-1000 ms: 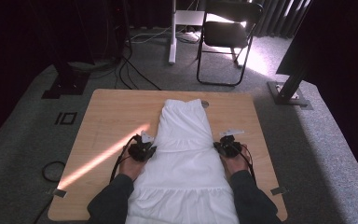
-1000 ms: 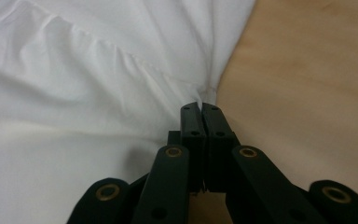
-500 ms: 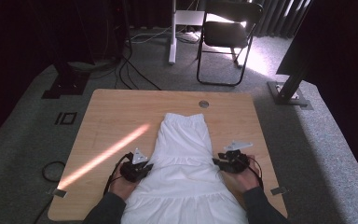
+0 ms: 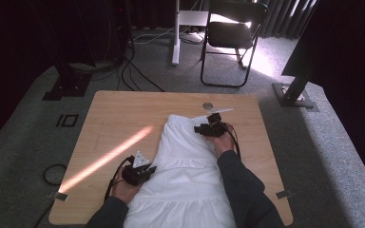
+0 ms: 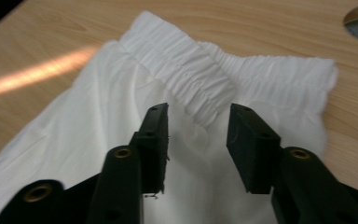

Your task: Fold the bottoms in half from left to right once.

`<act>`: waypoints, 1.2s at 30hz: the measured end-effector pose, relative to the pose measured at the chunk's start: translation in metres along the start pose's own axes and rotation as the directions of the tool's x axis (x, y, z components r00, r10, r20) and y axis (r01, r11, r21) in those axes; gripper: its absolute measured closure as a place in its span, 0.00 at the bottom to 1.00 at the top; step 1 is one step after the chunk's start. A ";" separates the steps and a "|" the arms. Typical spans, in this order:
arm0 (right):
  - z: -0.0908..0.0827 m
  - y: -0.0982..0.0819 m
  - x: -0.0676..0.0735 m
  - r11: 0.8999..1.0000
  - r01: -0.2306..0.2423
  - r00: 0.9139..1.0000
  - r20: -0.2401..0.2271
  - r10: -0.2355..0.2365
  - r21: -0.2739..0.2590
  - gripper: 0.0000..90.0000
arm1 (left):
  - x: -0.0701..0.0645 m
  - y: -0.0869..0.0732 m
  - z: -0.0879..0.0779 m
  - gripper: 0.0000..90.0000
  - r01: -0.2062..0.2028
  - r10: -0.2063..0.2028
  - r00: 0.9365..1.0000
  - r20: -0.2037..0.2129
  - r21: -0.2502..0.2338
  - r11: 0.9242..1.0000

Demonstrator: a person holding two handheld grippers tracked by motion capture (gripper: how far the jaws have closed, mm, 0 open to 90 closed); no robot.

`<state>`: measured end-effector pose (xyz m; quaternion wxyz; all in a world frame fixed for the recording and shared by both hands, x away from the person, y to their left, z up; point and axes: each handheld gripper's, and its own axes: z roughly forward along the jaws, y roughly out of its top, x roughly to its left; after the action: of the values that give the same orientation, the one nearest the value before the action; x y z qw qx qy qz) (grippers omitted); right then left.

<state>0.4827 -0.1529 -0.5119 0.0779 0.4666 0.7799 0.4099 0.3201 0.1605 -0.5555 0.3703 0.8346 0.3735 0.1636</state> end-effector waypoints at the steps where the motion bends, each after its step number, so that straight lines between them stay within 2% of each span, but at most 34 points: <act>1: 0.000 0.000 0.000 1.000 0.000 1.000 0.000 0.000 0.000 0.60 | 0.000 0.000 0.000 0.88 0.002 -0.002 1.000 0.001 -0.002 1.000; 2: 0.007 0.000 0.000 1.000 -0.013 1.000 0.002 0.013 0.021 0.59 | 0.000 -0.001 0.000 0.88 0.002 -0.002 1.000 -0.001 -0.004 1.000; 3: 0.020 -0.003 0.002 0.998 -0.020 1.000 0.012 0.020 0.065 0.56 | 0.000 -0.001 0.000 0.88 0.000 0.000 1.000 -0.005 -0.007 1.000; 4: 0.020 -0.003 0.002 0.998 -0.020 1.000 0.012 0.020 0.065 0.56 | 0.000 -0.001 0.000 0.87 0.000 0.000 1.000 -0.005 -0.007 1.000; 5: 0.026 -0.005 0.003 0.996 -0.017 1.000 0.017 0.016 0.088 0.57 | -0.001 -0.001 0.000 0.87 -0.001 0.001 1.000 -0.008 -0.008 1.000; 7: 0.034 -0.009 0.005 0.993 0.004 1.000 0.018 -0.006 0.121 0.71 | -0.001 -0.001 0.000 0.87 -0.001 0.001 1.000 -0.009 -0.008 1.000; 8: 0.033 -0.008 0.010 0.990 0.067 0.996 0.057 -0.075 0.123 0.87 | -0.001 -0.001 0.000 0.87 0.002 -0.002 1.000 -0.010 -0.009 1.000; 9: 0.033 -0.008 0.010 0.990 0.067 0.996 0.057 -0.075 0.123 0.87 | -0.001 -0.001 0.000 0.87 0.002 -0.002 1.000 -0.010 -0.009 1.000; 11: 0.026 -0.005 0.014 0.989 0.105 0.987 0.110 -0.116 0.104 0.91 | -0.001 -0.001 0.000 0.87 0.002 -0.002 1.000 -0.010 -0.007 1.000; 12: 0.014 0.000 0.017 0.984 0.161 0.967 0.189 -0.172 0.074 0.92 | -0.001 -0.001 0.000 0.86 0.002 -0.002 1.000 -0.012 -0.006 1.000; 13: 0.007 0.003 0.017 0.981 0.185 0.955 0.225 -0.193 0.057 0.92 | -0.001 -0.001 0.000 0.87 0.000 0.000 1.000 -0.014 -0.005 1.000; 14: 0.007 0.003 0.017 0.981 0.185 0.955 0.225 -0.193 0.057 0.92 | -0.001 -0.001 0.000 0.87 0.000 0.000 1.000 -0.015 -0.005 1.000; 15: -0.008 0.010 0.015 0.975 0.222 0.929 0.298 -0.219 0.023 0.93 | -0.002 -0.001 0.000 0.87 0.000 0.000 1.000 -0.017 -0.005 1.000; 16: -0.008 0.010 0.015 0.975 0.222 0.929 0.298 -0.219 0.023 0.93 | -0.002 0.000 0.000 0.87 -0.001 0.001 1.000 -0.017 -0.004 1.000; 17: -0.015 0.012 0.012 0.971 0.237 0.912 0.342 -0.227 0.014 0.93 | -0.002 0.000 0.000 0.87 -0.002 0.002 1.000 -0.019 -0.003 1.000; 18: -0.019 0.014 0.008 0.971 0.239 0.901 0.371 -0.225 0.010 0.93 | -0.003 0.000 0.000 0.87 -0.006 0.006 1.000 -0.020 -0.002 1.000; 19: -0.022 0.015 0.000 0.974 0.226 0.902 0.376 -0.212 0.008 0.93 | -0.003 0.000 0.000 0.86 -0.008 0.008 1.000 -0.020 0.002 1.000; 22: -0.014 0.009 -0.020 0.985 0.166 0.918 0.357 -0.170 0.043 0.92 | -0.006 0.001 0.000 0.87 -0.023 0.023 1.000 -0.019 0.006 1.000; 23: -0.004 0.001 -0.029 0.988 0.144 0.940 0.305 -0.151 0.047 0.87 | -0.007 0.001 0.000 0.86 -0.029 0.029 0.999 -0.026 0.007 1.000; 24: -0.004 0.001 -0.029 0.988 0.144 0.940 0.305 -0.151 0.047 0.87 | -0.007 0.002 0.000 0.86 -0.039 0.039 0.999 -0.032 0.010 0.999; 25: 0.001 -0.003 -0.032 0.991 0.128 0.947 0.291 -0.136 0.046 0.80 | -0.008 0.001 0.000 0.86 -0.040 0.040 0.999 -0.030 0.008 0.999; 26: 0.004 -0.006 -0.035 0.994 0.099 0.955 0.277 -0.106 0.039 0.74 | -0.008 0.001 0.000 0.86 -0.040 0.040 0.999 -0.025 0.008 0.999; 27: 0.002 -0.010 -0.039 0.999 0.046 0.972 0.232 -0.044 -0.005 0.71 | -0.008 0.001 0.000 0.85 -0.040 0.040 0.999 -0.021 0.008 0.999; 28: 0.002 -0.010 -0.039 0.999 0.046 0.972 0.232 -0.044 -0.005 0.68 | -0.008 0.001 0.000 0.85 -0.037 0.038 0.999 -0.017 0.007 0.999; 30: -0.002 -0.012 -0.042 1.000 0.010 0.982 0.189 -0.006 -0.023 0.62 | -0.007 0.002 0.000 0.81 -0.038 0.038 0.999 -0.011 0.016 0.999; 31: -0.003 -0.015 -0.041 1.000 0.019 0.984 0.175 -0.016 -0.016 0.60 | -0.006 0.003 -0.001 0.69 -0.031 0.031 1.000 -0.002 0.026 0.999; 32: -0.003 -0.015 -0.041 1.000 0.019 0.984 0.175 -0.016 -0.016 0.60 | -0.005 0.005 -0.002 0.69 -0.019 0.018 1.000 0.010 0.046 0.999; 33: -0.001 -0.018 -0.040 1.000 0.020 0.984 0.179 -0.019 -0.003 0.59 | -0.005 0.008 -0.004 0.67 -0.036 0.037 0.999 -0.005 0.055 0.998; 34: 0.002 -0.020 -0.041 1.000 0.007 0.984 0.176 -0.009 0.013 0.59 | -0.004 0.011 -0.007 0.65 -0.038 0.039 0.999 -0.019 0.047 0.998; 36: 0.009 -0.026 -0.043 1.000 -0.017 0.983 0.181 0.013 0.021 0.60 | 0.001 0.021 -0.017 0.60 -0.013 0.013 1.000 -0.010 -0.005 1.000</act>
<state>0.4937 -0.1882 -0.5480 0.1403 0.5086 0.7705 0.3577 0.3219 0.1604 -0.5287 0.3695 0.8352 0.3696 0.1711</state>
